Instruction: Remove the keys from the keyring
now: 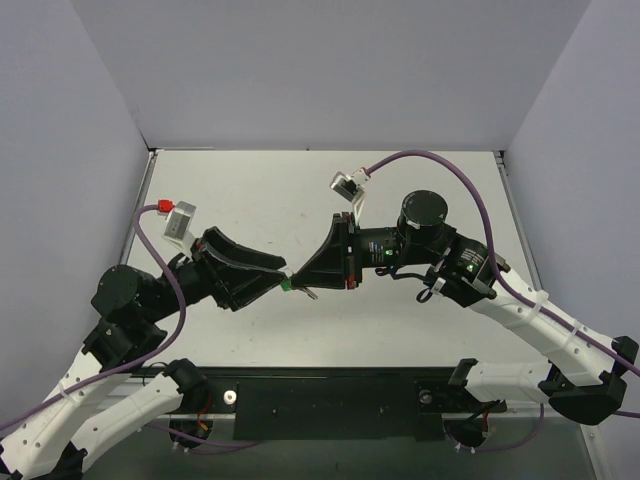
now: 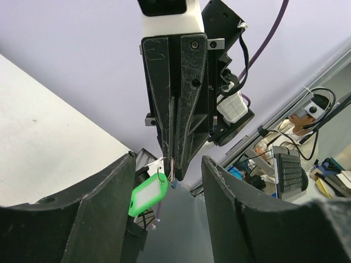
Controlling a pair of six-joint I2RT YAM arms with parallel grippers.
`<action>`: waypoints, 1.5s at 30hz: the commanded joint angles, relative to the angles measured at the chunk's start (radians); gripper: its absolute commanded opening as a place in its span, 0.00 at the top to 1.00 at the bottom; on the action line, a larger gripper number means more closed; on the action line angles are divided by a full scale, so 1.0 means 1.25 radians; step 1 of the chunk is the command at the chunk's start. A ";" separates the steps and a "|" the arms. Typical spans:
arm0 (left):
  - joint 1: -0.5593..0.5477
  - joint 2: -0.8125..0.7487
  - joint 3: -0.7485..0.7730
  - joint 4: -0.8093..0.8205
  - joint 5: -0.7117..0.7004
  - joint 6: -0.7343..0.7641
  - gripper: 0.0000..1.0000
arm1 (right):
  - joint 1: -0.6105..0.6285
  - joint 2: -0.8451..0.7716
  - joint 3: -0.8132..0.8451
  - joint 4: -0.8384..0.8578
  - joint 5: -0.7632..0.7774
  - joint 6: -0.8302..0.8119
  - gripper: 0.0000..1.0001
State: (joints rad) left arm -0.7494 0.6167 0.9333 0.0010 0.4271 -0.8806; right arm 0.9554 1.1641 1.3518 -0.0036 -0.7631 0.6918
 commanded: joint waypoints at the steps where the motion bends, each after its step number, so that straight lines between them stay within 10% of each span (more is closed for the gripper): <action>1: -0.002 -0.012 0.013 0.004 -0.015 0.012 0.39 | -0.001 -0.003 0.021 0.050 -0.006 0.002 1.00; 17: -0.001 -0.001 -0.013 0.064 0.047 -0.018 0.67 | -0.001 -0.001 0.024 0.056 -0.003 0.005 1.00; 24: -0.002 -0.004 -0.015 0.063 0.045 -0.015 1.00 | -0.001 0.001 0.016 0.051 -0.002 0.003 1.00; 45: -0.003 0.098 0.219 -0.323 0.187 0.212 1.00 | -0.001 0.006 0.029 -0.100 -0.009 -0.070 1.00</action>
State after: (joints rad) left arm -0.7502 0.7158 1.1168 -0.3344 0.5655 -0.6937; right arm 0.9565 1.1652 1.3521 -0.1066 -0.7753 0.6357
